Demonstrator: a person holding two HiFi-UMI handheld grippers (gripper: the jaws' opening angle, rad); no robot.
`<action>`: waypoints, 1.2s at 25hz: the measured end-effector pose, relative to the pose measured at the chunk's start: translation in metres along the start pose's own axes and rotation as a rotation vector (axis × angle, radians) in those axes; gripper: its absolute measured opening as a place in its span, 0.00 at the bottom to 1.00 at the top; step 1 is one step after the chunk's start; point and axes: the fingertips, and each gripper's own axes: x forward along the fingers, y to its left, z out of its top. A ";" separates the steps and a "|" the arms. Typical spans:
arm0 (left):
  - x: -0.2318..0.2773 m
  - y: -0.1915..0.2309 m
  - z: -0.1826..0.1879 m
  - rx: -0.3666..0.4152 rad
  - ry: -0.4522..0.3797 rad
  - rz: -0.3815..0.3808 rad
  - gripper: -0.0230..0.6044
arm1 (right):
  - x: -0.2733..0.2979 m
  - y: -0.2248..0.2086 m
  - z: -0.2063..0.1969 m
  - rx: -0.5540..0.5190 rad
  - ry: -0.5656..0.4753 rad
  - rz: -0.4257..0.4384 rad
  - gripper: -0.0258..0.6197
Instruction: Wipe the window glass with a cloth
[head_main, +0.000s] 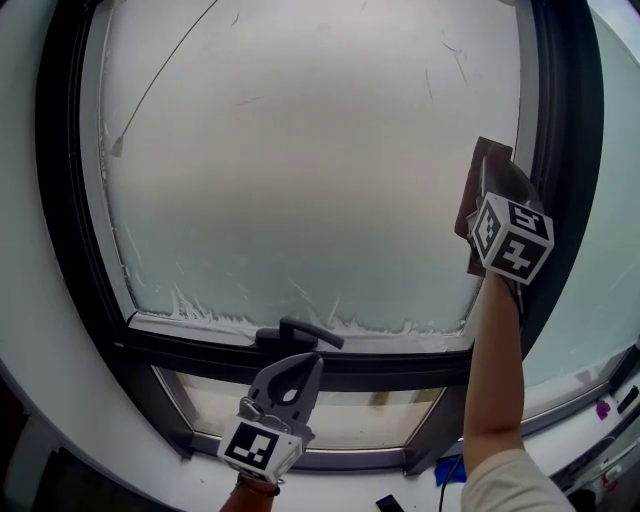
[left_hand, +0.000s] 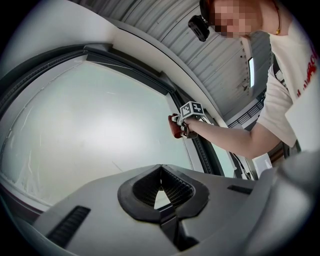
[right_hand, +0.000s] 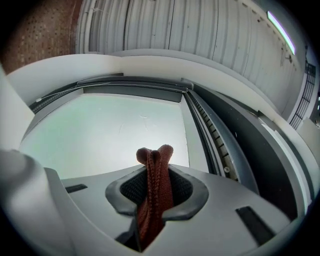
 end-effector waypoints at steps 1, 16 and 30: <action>0.001 0.000 0.000 0.002 0.001 -0.001 0.07 | -0.001 -0.001 0.000 -0.003 -0.001 -0.002 0.18; 0.007 0.005 -0.017 -0.030 0.036 0.014 0.07 | -0.031 0.001 -0.031 0.033 0.001 -0.008 0.18; 0.008 0.003 -0.042 -0.028 0.091 0.010 0.07 | -0.116 0.034 -0.100 0.304 0.079 0.119 0.18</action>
